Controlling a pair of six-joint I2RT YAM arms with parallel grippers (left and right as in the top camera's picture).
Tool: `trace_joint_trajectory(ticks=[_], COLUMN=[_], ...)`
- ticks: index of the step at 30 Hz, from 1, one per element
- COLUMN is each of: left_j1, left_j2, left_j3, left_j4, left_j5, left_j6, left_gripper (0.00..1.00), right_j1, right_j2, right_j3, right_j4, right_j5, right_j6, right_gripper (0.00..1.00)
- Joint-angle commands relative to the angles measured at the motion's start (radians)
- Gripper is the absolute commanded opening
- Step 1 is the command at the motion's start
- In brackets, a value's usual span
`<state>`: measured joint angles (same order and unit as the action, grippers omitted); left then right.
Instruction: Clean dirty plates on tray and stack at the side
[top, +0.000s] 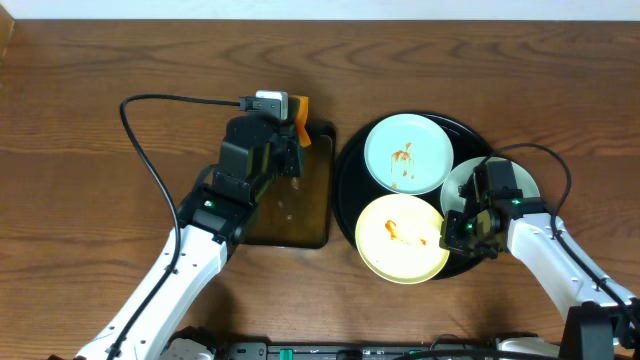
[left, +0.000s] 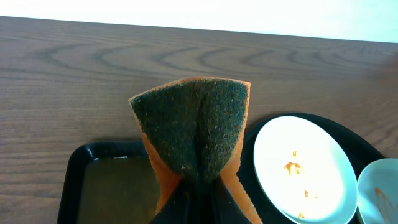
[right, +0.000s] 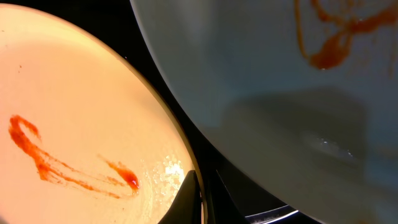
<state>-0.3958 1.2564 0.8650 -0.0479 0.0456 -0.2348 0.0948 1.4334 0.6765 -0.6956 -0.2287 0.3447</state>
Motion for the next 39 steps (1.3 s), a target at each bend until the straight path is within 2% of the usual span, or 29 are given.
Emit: trace_joint_trajectory(ticks=[1,13,29,39], left_j1=[-0.003,-0.003,-0.003,-0.003], left_j2=[-0.012,0.012,0.306,0.32], left_j3=[0.01,0.01,0.01,0.01], left_j4=[0.009,-0.032,-0.286,-0.299], left_j5=[-0.016,-0.016,0.044,0.052], left_j6=[0.016,0.016,-0.029,-0.029], left_gripper=[0.08,0.08,0.08,0.08], right_j1=[-0.002,-0.002,-0.002,-0.002], right_j2=[0.011,0.011,0.011,0.011], right_j3=[0.013,0.013,0.013,0.013], right_j4=[0.012,0.011,0.008,0.007], right_j5=[0.018,0.018,0.017,0.017], right_j6=[-0.001,-0.001,-0.002,-0.002], right_gripper=[0.01,0.01,0.01,0.01])
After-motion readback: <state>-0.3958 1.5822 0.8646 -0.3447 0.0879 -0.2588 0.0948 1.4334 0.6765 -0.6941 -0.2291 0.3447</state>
